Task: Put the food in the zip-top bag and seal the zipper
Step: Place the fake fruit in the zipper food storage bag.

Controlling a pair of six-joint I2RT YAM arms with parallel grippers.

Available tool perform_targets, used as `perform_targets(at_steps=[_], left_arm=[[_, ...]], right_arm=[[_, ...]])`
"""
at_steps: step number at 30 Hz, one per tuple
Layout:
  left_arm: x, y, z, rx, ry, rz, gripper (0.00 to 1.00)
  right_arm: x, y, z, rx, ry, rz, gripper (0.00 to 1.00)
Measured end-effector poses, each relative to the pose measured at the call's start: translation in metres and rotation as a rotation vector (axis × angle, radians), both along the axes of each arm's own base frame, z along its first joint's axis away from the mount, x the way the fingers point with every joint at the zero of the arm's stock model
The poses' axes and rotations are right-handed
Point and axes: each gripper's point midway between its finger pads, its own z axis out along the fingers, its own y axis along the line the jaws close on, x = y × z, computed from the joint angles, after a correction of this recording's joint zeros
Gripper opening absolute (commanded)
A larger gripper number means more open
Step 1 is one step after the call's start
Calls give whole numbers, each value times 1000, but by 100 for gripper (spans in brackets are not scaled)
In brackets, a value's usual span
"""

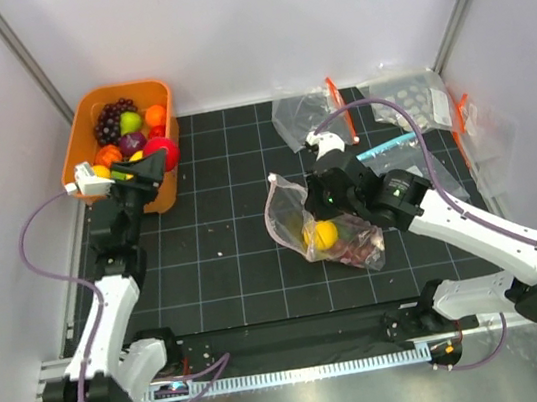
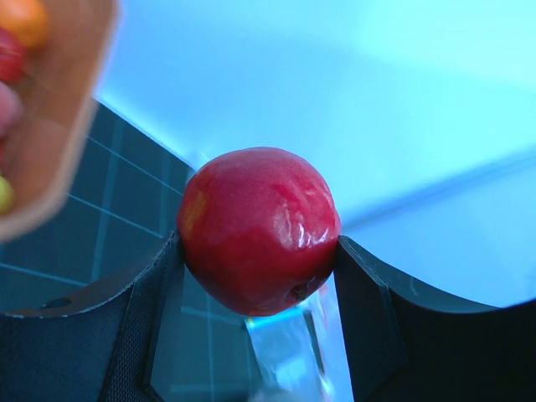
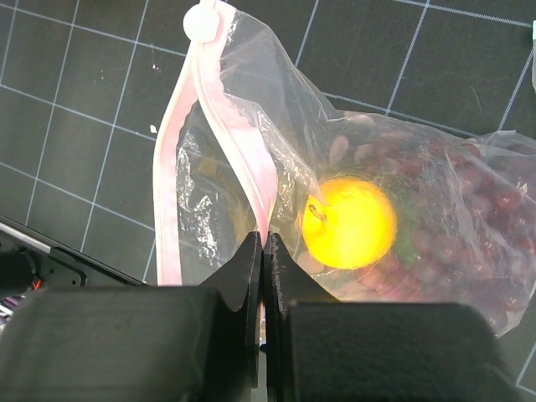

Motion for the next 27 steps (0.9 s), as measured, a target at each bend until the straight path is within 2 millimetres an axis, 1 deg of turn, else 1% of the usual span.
perform_targets(at_steps=[1,5,7,10,12,15,21,24,27], left_arm=[[-14,-12,8,7,-22,-36,27],[-62,-51,29,36,-89,-171,27],[-83,-67,32,50,-100,-233,27],[-107,-86,29,65,-98,-318,25],[-115,-97,22,69,-81,-363,25],[-127,-118,7,82,-40,-444,25],[-149,-174,-31,192,56,-602,25],[-158,-203,-52,279,108,-664,26],[-162,-226,-61,357,134,-701,27]], right_arm=[[1,1,-1,-2,3,1,1],[2,4,-4,1,10,3,1],[2,6,-4,5,11,3,1],[2,7,-3,16,14,2,1],[2,8,-3,22,15,0,1],[2,9,-2,27,15,-1,1],[3,9,-1,29,14,-5,1],[3,6,6,26,7,-13,1],[4,1,16,24,-10,-30,1]])
